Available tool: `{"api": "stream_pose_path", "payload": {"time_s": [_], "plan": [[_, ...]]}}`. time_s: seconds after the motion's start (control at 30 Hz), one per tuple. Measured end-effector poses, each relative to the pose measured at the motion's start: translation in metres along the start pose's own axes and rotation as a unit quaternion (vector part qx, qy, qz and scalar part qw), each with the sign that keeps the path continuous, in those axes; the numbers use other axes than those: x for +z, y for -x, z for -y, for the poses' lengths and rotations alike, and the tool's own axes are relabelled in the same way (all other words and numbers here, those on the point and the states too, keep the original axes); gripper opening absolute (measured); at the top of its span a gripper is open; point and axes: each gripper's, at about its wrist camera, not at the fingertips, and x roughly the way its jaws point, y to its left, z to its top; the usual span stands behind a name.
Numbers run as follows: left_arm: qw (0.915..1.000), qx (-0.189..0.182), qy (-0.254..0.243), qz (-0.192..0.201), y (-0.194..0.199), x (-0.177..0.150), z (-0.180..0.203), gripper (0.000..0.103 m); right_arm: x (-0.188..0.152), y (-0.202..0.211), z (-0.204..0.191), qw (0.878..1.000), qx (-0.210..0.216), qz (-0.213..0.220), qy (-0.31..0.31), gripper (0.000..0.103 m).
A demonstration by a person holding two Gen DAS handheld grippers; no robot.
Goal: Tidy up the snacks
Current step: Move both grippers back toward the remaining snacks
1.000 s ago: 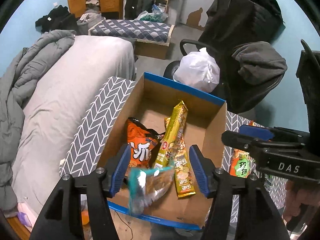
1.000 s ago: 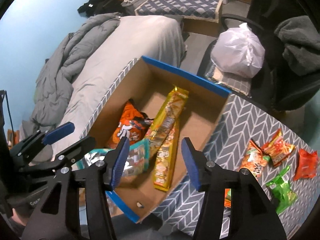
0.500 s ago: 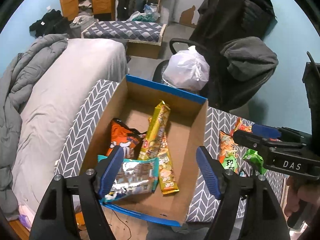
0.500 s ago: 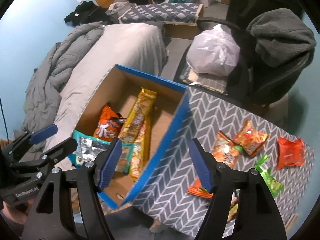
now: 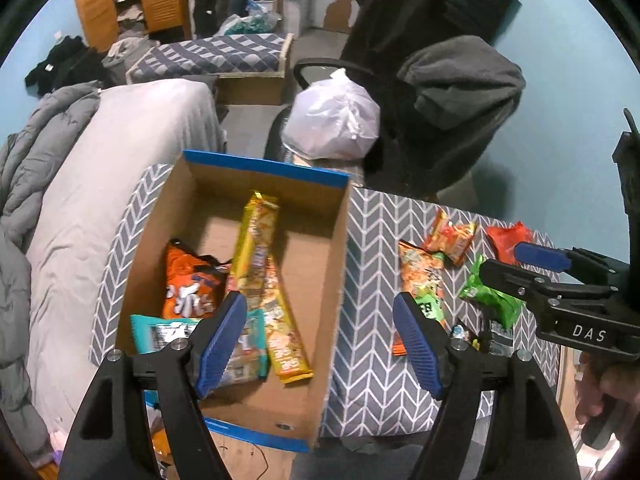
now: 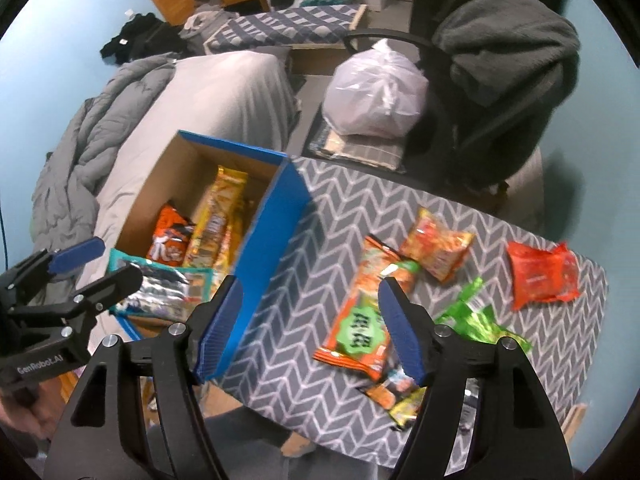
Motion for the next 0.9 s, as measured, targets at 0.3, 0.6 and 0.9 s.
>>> {"api": "stream_pose_path", "payload": {"time_s": [0.3, 0.6, 0.9], "plan": [[0.9992, -0.005, -0.034, -0.019, -0.012, 0.000, 0.043, 0.078, -0.025, 0.015, 0.056, 0.999, -0.024, -0.009, -0.019, 0.071], [0.9962, -0.006, -0.075, -0.043, -0.033, 0.003, 0.087, 0.085, -0.044, 0.018, 0.112, 0.999, -0.039, -0.020, -0.020, 0.075], [0.9922, -0.023, -0.076, -0.096, -0.079, 0.001, 0.121, 0.085, -0.054, 0.005, 0.160, 0.998, -0.051, -0.021, 0.005, 0.075]]}}
